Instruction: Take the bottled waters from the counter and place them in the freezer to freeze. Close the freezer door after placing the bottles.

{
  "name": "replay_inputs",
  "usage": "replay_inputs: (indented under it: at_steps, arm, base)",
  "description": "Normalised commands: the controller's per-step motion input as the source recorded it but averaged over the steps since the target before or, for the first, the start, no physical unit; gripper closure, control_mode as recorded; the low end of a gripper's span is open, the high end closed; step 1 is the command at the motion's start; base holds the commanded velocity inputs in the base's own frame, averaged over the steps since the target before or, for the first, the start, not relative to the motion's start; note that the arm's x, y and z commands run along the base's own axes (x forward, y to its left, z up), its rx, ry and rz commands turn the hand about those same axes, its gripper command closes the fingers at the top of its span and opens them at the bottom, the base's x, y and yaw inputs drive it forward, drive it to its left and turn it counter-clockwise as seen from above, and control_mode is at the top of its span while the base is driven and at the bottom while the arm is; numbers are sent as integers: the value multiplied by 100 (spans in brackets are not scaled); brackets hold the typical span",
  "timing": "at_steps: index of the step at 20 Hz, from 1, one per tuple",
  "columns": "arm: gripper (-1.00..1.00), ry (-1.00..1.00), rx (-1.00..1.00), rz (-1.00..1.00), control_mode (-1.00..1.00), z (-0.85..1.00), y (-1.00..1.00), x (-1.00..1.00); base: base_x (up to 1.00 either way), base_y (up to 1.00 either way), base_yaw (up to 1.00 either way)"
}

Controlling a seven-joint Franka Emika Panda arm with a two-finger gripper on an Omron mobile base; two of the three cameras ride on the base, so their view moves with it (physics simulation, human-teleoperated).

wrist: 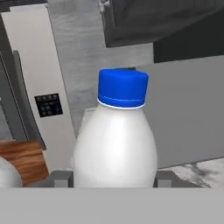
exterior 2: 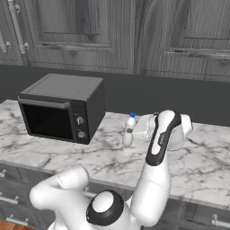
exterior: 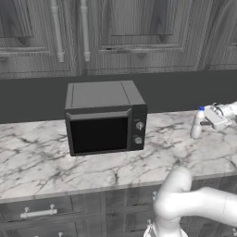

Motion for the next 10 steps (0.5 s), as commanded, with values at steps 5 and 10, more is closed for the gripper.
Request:
replay_inputs:
  at_steps: [5,10]
  arm:
    - [100,0,0,-19,-100,51,52,-95]
    - [100,8,-8,-43,-100,23,27,-77]
  base:
    - [0,0,0]
    - [0,0,0]
